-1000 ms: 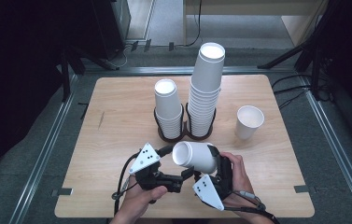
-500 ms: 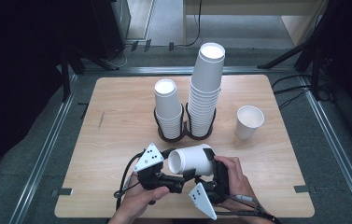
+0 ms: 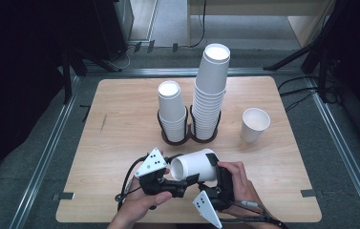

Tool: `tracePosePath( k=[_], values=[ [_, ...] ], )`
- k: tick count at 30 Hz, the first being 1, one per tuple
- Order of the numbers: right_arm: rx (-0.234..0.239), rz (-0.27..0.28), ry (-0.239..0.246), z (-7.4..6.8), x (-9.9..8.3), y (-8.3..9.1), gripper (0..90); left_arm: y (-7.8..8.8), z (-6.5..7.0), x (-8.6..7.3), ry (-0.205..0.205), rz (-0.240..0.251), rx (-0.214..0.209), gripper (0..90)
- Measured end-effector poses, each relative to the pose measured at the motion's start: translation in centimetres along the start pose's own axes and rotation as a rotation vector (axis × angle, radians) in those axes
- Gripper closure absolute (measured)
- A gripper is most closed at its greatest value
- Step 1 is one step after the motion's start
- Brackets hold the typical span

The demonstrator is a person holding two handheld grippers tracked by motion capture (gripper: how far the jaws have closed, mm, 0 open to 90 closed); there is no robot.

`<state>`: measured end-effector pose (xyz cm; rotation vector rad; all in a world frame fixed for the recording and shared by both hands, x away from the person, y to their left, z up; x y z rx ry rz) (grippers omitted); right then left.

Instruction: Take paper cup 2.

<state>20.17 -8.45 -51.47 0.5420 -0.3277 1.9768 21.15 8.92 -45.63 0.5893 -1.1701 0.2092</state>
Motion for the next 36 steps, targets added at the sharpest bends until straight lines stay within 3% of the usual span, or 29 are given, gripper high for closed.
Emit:
tracePosePath(
  k=[7, 15, 16, 19, 21, 22, 23, 25, 26, 28, 29, 30, 31, 32, 33, 34, 35, 36],
  values=[
    [0.014, 0.009, -0.012, 0.3, 0.0, 0.0, 5.4, 0.3, -0.3, 0.0, -0.010, 0.006, -0.041, 22.5],
    [0.022, -0.013, -0.098, 1.1, -0.3, 0.1, 0.3, 1.0, -0.9, 0.2, -0.015, 0.063, -0.008, 22.7],
    [0.024, -0.017, -0.150, 1.6, -0.3, 0.2, 0.3, 1.1, -1.0, 0.2, -0.019, 0.079, 0.002, 22.7],
    [0.027, -0.019, -0.226, 2.1, -0.4, 0.4, 0.4, 1.6, -1.4, 0.2, -0.003, 0.146, 0.025, 22.7],
    [0.028, -0.017, -0.245, 2.3, -0.4, 0.4, 0.4, 1.6, -1.5, 0.2, -0.007, 0.162, 0.036, 22.7],
    [0.028, -0.023, -0.289, 2.5, -0.4, 0.4, 0.4, 1.9, -1.6, 0.3, -0.011, 0.202, 0.051, 22.6],
    [0.027, -0.023, -0.309, 2.5, -0.4, 0.4, 0.4, 1.9, -1.6, 0.3, -0.011, 0.202, 0.051, 22.6],
    [0.028, -0.033, -0.357, 2.7, -0.4, 0.4, 0.4, 2.1, -1.7, 0.3, -0.014, 0.253, 0.068, 22.5],
    [0.028, -0.033, -0.357, 2.7, -0.4, 0.4, 0.4, 2.1, -1.7, 0.3, -0.014, 0.253, 0.068, 22.5],
    [0.020, -0.050, -0.464, 3.3, -0.5, 0.3, 0.4, 2.2, -1.8, 0.3, -0.014, 0.272, 0.064, 22.4],
    [0.020, -0.050, -0.464, 3.3, -0.5, 0.3, 0.4, 2.2, -1.8, 0.3, -0.023, 0.279, 0.074, 22.4],
    [0.016, -0.062, -0.575, 3.9, -0.6, 0.3, 1.0, 2.2, -1.9, 0.2, -0.030, 0.283, 0.081, 22.4],
    [0.016, -0.062, -0.575, 3.9, -0.6, 0.3, 1.0, 2.2, -1.9, 0.2, -0.027, 0.287, 0.082, 22.4],
    [0.015, -0.064, -0.625, 4.2, -0.7, 0.4, 1.1, 2.1, -1.9, 0.2, -0.028, 0.292, 0.083, 22.4],
    [0.007, -0.069, -0.708, 4.7, -0.7, 0.5, 1.1, 2.0, -2.0, 0.1, -0.031, 0.290, 0.100, 22.2],
    [0.002, -0.071, -0.747, 4.8, -0.7, 0.6, 1.1, 2.0, -2.1, 0.0, -0.034, 0.290, 0.115, 22.2],
    [0.002, -0.071, -0.747, 4.8, -0.7, 0.6, 1.1, 2.0, -2.1, 0.0, -0.034, 0.290, 0.115, 22.3],
    [-0.009, -0.076, -0.826, 5.1, -0.5, 0.7, 1.1, 1.9, -2.2, -0.1, -0.026, 0.300, 0.119, 22.2]
  ],
)
Point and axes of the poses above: each handheld gripper's, and its own axes: y roughly backward along the jaws, x roughly out of its top, z roughly to its right, the point moved 2 cm from there along -y, roughly forward along the jaws, and after that the axes turned 4 degrees about -x, right-handed, at the moved point
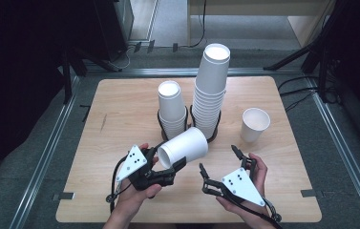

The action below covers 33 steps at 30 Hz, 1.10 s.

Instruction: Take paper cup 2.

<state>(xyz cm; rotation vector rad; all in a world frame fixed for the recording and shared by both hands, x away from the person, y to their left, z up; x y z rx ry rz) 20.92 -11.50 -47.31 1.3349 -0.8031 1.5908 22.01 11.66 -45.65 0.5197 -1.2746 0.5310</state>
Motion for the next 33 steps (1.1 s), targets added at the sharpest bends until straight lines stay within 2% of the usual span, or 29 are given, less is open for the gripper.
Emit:
tracePosePath(
  k=[1, 2, 3, 4, 5, 9, 11, 13, 14, 15, 17, 18, 19, 20, 21, 22, 23, 26, 27, 28, 29, 30, 32, 33],
  values=[
    [-0.005, -0.001, -0.052, -0.1, 0.1, 0.1, 1.1, 0.0, 0.0, 0.0, 0.003, 0.003, 0.001, 22.2],
    [-0.005, -0.001, -0.052, -0.1, 0.1, 0.1, 1.1, 0.0, 0.0, 0.0, 0.003, 0.003, 0.001, 22.3],
    [-0.004, -0.004, -0.100, -0.1, 0.3, 0.1, 1.1, 0.0, 0.0, 0.0, 0.007, 0.011, 0.006, 22.3],
    [0.022, -0.021, -0.201, -0.2, 0.6, 0.1, 1.1, 0.0, -0.1, -0.1, 0.015, 0.030, 0.014, 22.3],
    [0.023, -0.024, -0.232, -0.2, 0.7, 0.1, 1.1, 0.0, -0.1, -0.2, 0.017, 0.048, 0.028, 22.3],
    [0.004, -0.061, -0.417, 0.0, 1.1, -0.3, 1.0, -0.1, -0.3, -0.4, 0.012, 0.053, 0.037, 22.3],
    [-0.016, -0.103, -0.512, 0.3, 1.1, -0.7, 1.0, -0.2, -0.3, -0.6, 0.011, 0.061, 0.045, 22.3],
    [-0.008, -0.140, -0.594, 0.5, 1.0, -0.9, 1.0, -0.3, -0.3, -0.7, 0.010, 0.066, 0.050, 22.3],
    [-0.008, -0.140, -0.594, 0.5, 1.0, -0.9, 1.0, -0.3, -0.3, -0.7, 0.010, 0.066, 0.050, 22.3],
    [-0.003, -0.174, -0.658, 0.6, 0.8, -1.0, 0.0, -0.4, -0.2, -0.8, 0.007, 0.071, 0.054, 22.3],
    [-0.027, -0.204, -0.718, 0.7, 0.7, -1.1, 0.0, -0.5, -0.2, -0.9, 0.011, 0.072, 0.057, 22.3],
    [-0.027, -0.204, -0.718, 0.7, 0.7, -1.1, 0.0, -0.5, -0.2, -0.9, 0.011, 0.072, 0.057, 22.3],
    [-0.010, -0.221, -0.809, 0.8, 0.7, -1.1, 0.0, -0.7, -0.1, -0.9, 0.010, 0.078, 0.056, 22.3],
    [-0.014, -0.214, -0.834, 0.8, 0.7, -1.1, 0.0, -0.7, -0.1, -0.9, 0.010, 0.078, 0.056, 22.3],
    [-0.014, -0.214, -0.834, 0.8, 0.7, -1.1, 0.0, -0.7, -0.1, -1.0, 0.011, 0.084, 0.055, 22.3],
    [-0.020, -0.209, -0.868, 0.8, 0.7, -1.0, 0.0, -0.8, 0.0, -1.0, 0.007, 0.086, 0.055, 22.3],
    [0.004, -0.194, -0.975, 0.8, 0.8, -1.1, 0.0, -0.9, 0.1, -1.1, 0.005, 0.092, 0.053, 22.3],
    [0.026, -0.194, -1.094, 0.5, 1.0, -1.2, 0.0, -1.0, 0.1, -1.2, 0.004, 0.091, 0.057, 22.3],
    [0.026, -0.194, -1.094, 0.5, 1.0, -1.2, 0.0, -1.0, 0.1, -1.3, 0.003, 0.095, 0.059, 22.3],
    [0.036, -0.201, -1.182, 0.2, 1.1, -1.3, 0.0, -1.0, 0.1, -1.3, 0.004, 0.101, 0.060, 22.4],
    [0.036, -0.201, -1.182, 0.2, 1.1, -1.3, 0.0, -1.0, 0.1, -1.4, 0.004, 0.102, 0.060, 22.4],
    [0.036, -0.202, -1.204, 0.0, 1.1, -1.4, 0.0, -1.0, 0.1, -1.4, 0.005, 0.105, 0.061, 22.3],
    [0.039, -0.219, -1.279, -0.5, 1.2, -1.6, 0.0, -1.0, 0.2, -1.4, 0.003, 0.110, 0.062, 22.3],
    [0.042, -0.221, -1.300, -0.8, 1.3, -1.7, 0.0, -1.0, 0.2, -1.4, 0.000, 0.112, 0.062, 22.3]
  ],
)
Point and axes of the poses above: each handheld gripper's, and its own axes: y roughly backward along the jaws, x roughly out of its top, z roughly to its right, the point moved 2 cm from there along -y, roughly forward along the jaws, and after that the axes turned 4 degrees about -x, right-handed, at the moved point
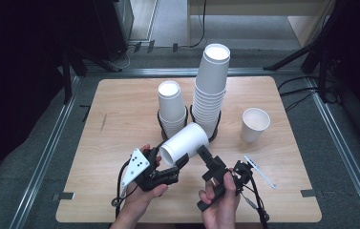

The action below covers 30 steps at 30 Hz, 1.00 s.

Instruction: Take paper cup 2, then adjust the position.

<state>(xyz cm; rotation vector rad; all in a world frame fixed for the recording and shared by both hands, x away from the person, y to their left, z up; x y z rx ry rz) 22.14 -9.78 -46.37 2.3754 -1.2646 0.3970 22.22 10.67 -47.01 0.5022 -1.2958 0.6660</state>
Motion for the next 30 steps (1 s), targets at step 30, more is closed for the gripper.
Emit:
tracePosePath(
  k=[30],
  values=[
    [0.082, -0.081, -0.236, -1.1, -0.6, -1.3, 0.0, -0.1, 0.3, -0.1, 0.001, 0.014, 0.026, 22.4]
  ],
)
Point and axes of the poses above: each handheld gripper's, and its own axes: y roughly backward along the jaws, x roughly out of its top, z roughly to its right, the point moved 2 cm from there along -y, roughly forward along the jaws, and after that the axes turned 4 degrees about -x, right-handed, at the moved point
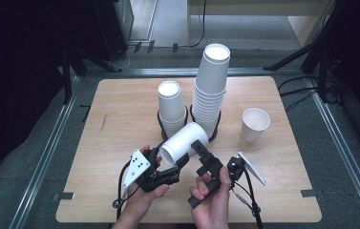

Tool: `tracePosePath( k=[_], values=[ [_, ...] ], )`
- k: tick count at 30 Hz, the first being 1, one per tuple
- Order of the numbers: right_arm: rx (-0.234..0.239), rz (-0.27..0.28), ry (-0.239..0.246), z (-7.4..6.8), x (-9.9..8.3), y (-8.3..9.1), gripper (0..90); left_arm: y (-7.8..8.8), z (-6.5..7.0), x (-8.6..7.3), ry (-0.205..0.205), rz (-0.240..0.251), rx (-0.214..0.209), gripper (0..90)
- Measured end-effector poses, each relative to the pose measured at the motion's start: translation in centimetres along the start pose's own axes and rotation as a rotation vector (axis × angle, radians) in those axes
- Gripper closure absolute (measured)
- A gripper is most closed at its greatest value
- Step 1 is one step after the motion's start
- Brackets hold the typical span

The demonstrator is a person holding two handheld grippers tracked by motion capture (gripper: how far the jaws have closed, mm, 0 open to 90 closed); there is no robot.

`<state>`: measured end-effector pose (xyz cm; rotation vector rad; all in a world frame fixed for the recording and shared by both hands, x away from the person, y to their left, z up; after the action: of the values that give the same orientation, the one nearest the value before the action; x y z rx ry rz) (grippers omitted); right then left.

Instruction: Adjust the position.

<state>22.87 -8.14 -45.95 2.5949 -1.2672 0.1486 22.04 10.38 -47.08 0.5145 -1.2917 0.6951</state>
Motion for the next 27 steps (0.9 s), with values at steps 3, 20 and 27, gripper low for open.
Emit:
tracePosePath(
  k=[3, 20, 27],
  values=[
    [-0.002, -0.008, -0.026, -0.1, -0.2, -0.2, 0.0, 0.0, 0.2, 0.0, -0.014, 0.002, 0.002, 22.4],
    [0.002, -0.056, -0.159, -0.4, 0.4, -1.8, 0.0, -0.2, 0.9, -0.1, -0.030, -0.004, -0.024, 22.4],
    [0.025, -0.099, -0.220, -0.2, 0.6, -2.7, 1.4, -0.2, 0.8, -0.2, -0.025, -0.014, -0.028, 22.4]
  ],
)
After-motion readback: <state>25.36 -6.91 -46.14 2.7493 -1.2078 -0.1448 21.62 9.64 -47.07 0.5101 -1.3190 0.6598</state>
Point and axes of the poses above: each handheld gripper's, and its own axes: y roughly backward along the jaws, x roughly out of its top, z roughly to its right, the point moved 2 cm from there along -y, roughly forward along the jaws, and after that the axes turned 4 degrees about -x, right-handed, at the moved point
